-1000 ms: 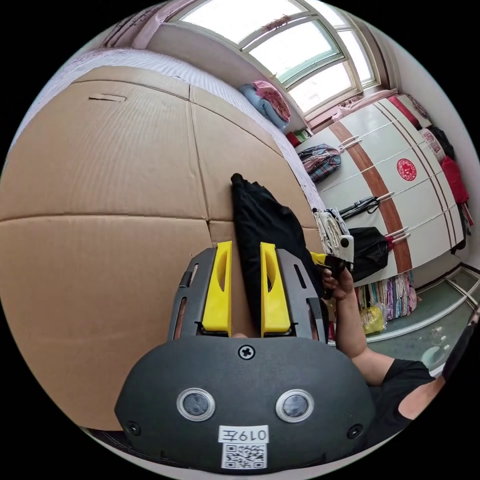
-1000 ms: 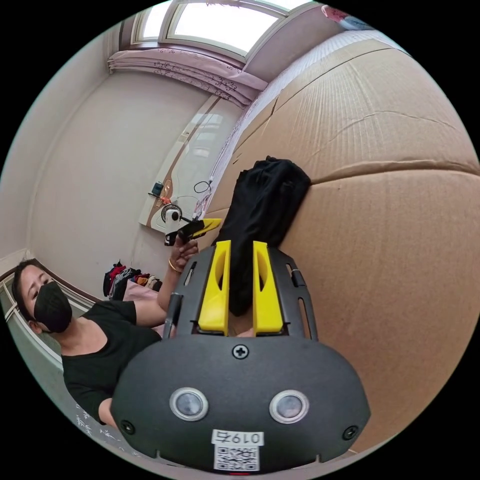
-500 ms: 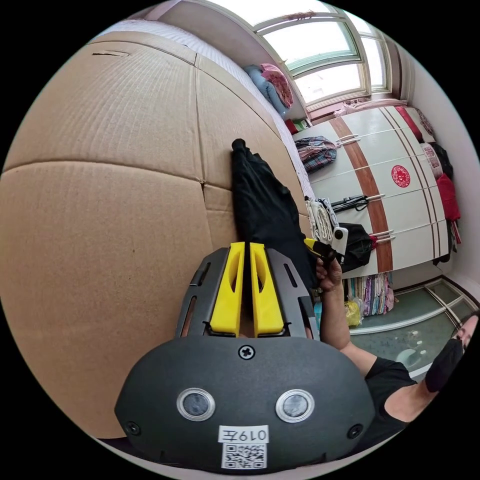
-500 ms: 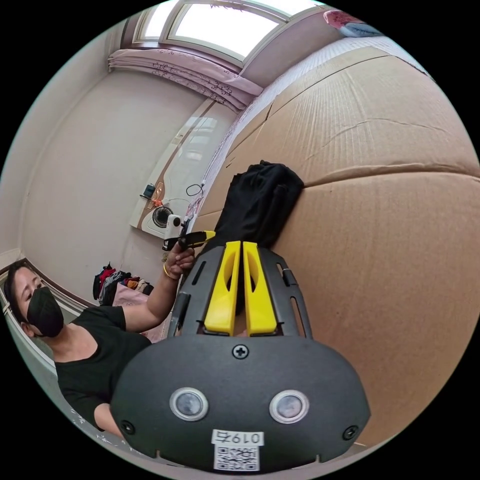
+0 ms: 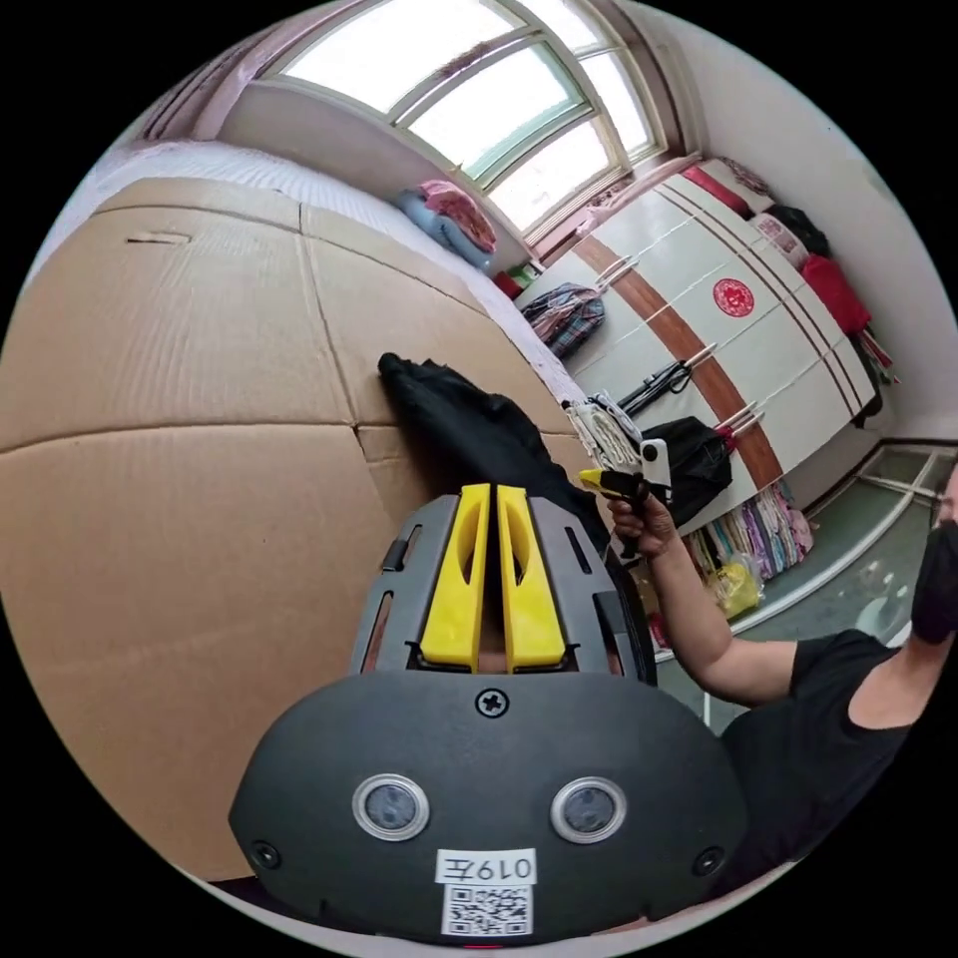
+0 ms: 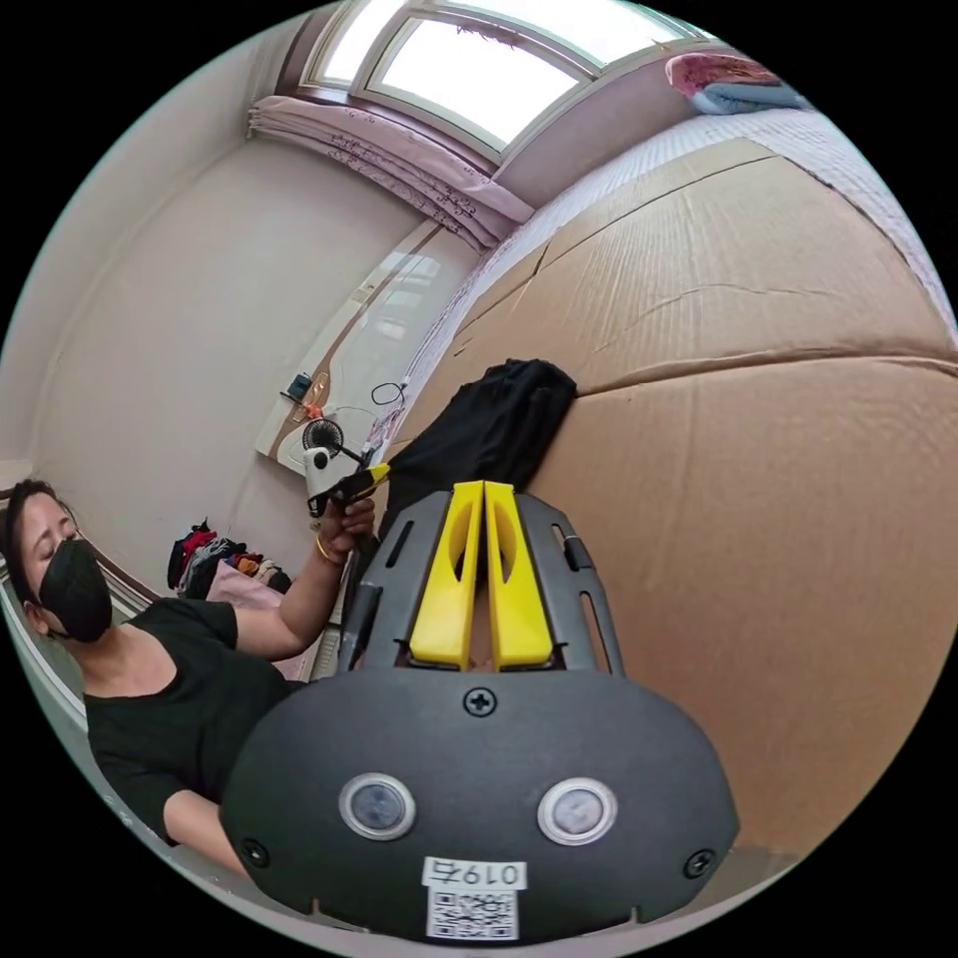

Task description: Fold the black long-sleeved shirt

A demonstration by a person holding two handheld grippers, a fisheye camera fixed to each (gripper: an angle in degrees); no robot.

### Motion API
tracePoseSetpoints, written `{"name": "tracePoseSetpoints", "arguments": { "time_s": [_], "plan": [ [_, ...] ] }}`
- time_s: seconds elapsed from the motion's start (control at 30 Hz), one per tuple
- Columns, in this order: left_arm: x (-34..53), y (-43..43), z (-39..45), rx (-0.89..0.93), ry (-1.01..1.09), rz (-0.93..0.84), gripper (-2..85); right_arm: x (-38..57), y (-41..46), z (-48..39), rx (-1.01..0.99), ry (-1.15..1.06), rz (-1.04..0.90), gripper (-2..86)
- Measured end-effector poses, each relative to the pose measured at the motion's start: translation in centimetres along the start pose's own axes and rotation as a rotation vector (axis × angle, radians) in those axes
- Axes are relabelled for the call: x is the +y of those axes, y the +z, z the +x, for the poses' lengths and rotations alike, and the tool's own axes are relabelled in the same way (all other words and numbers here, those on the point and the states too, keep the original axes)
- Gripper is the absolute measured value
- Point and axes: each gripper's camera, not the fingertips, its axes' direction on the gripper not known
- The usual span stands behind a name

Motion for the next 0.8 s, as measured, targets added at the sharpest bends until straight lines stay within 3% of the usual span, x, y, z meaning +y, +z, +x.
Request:
{"name": "tracePoseSetpoints", "arguments": {
  "time_s": [0.17,0.27,0.5,0.63,0.8],
  "plan": [
    [0.5,-0.6,2.7,-0.034,0.096,0.051,1.6,2.3,2.2,-1.8,0.006,-0.061,0.022,-0.2],
    [-0.6,0.9,-0.5,-0.087,0.016,0.014,1.9,2.7,5.3,-2.5,0.011,-0.058,-0.028,1.6],
    [-2.7,1.7,-8.9,-0.020,-0.235,-0.118,6.1,3.4,9.6,-4.1,0.078,-0.093,-0.095,5.4],
    [-3.0,0.1,-13.4,0.039,-0.357,-0.063,9.6,4.4,12.1,-6.4,0.083,-0.176,-0.114,6.9],
    [-9.4,1.3,-18.0,-0.017,-0.465,-0.046,11.4,7.9,17.0,-12.0,0.113,-0.360,-0.115,8.3]
  ]
}}
